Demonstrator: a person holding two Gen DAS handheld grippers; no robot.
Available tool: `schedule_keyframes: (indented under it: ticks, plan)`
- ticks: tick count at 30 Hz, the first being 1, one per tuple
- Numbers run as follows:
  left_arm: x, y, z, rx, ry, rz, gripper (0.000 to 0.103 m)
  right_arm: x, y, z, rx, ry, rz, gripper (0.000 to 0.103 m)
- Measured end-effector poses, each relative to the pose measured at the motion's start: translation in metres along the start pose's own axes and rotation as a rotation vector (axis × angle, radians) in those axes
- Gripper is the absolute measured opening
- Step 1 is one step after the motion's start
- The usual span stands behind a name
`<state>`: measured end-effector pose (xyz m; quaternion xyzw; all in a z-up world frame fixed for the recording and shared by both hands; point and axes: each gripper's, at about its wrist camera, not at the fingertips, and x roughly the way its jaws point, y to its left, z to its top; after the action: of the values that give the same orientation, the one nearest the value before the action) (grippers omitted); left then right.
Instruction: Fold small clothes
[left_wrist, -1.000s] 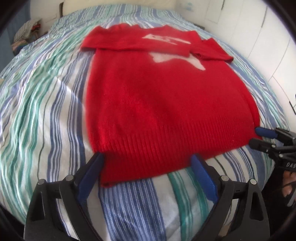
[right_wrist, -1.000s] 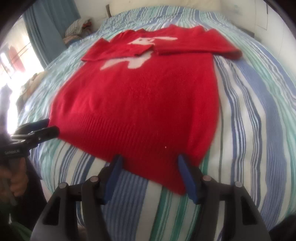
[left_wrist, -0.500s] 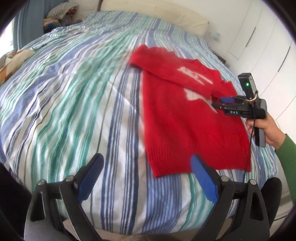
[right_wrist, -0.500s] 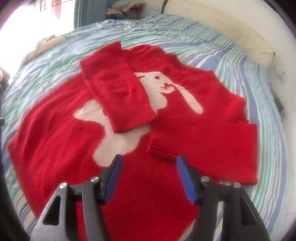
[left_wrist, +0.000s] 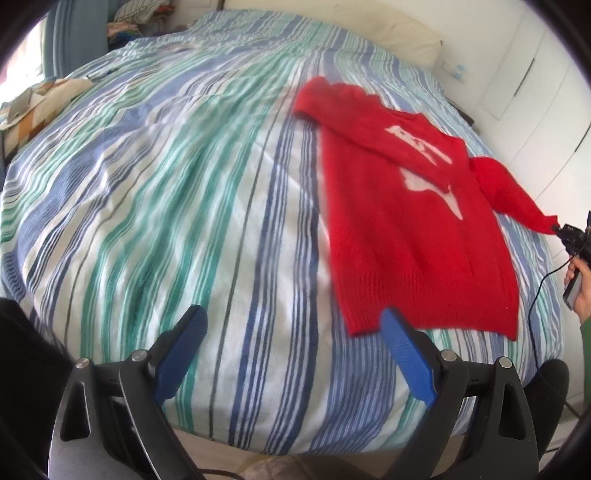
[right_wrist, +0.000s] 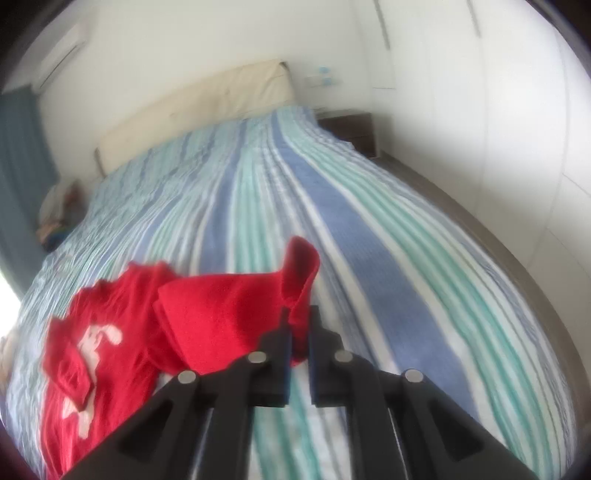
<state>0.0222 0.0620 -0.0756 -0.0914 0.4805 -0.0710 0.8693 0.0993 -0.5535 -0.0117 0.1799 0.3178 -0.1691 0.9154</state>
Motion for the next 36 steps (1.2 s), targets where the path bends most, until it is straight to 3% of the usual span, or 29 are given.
schedule_keyframes:
  ticks: [3,5,11,15,17,18,20,23,29,31,32,33,35,36]
  plan:
    - [0.009,-0.020,0.000,0.026,0.033,-0.023,0.096,0.004,-0.075,-0.013,0.181,0.024,-0.060,0.006]
    - [0.011,-0.034,0.000,0.054,0.044,-0.030,0.096,0.011,-0.099,-0.030,0.263,0.046,-0.037,0.006]
    - [0.006,-0.061,0.000,0.130,0.032,-0.011,0.096,0.031,-0.117,-0.066,0.448,0.066,0.123,0.007]
    - [0.016,-0.067,-0.005,0.125,0.073,-0.007,0.096,0.030,-0.127,-0.063,0.489,0.054,0.180,0.021]
    - [0.020,-0.072,-0.007,0.129,0.089,-0.008,0.096,0.036,-0.129,-0.064,0.508,0.072,0.206,0.021]
    - [0.022,-0.076,-0.007,0.138,0.094,-0.006,0.096,0.037,-0.128,-0.064,0.493,0.083,0.208,0.015]
    - [0.022,-0.083,-0.006,0.166,0.092,-0.001,0.095,0.036,-0.122,-0.060,0.432,0.091,0.110,0.004]
    - [0.017,-0.091,0.004,0.211,0.064,0.016,0.095,0.030,-0.127,-0.060,0.404,0.097,-0.007,0.003]
    - [-0.006,-0.108,0.061,0.334,-0.084,0.047,0.096,0.031,-0.125,-0.062,0.374,0.118,-0.062,0.002]
    - [-0.008,-0.122,0.085,0.407,-0.134,0.033,0.096,0.026,-0.128,-0.062,0.374,0.111,-0.030,0.012]
    - [-0.006,-0.132,0.095,0.453,-0.144,0.020,0.097,0.022,-0.129,-0.062,0.381,0.104,-0.016,0.025]
    - [0.000,-0.142,0.105,0.504,-0.148,0.000,0.098,0.016,-0.130,-0.063,0.390,0.094,0.005,0.043]
    - [0.020,-0.166,0.119,0.626,-0.121,-0.043,0.098,-0.003,-0.132,-0.066,0.414,0.057,0.020,0.064]
    - [0.033,-0.178,0.123,0.682,-0.102,-0.064,0.098,-0.014,-0.134,-0.067,0.427,0.036,-0.004,0.068]
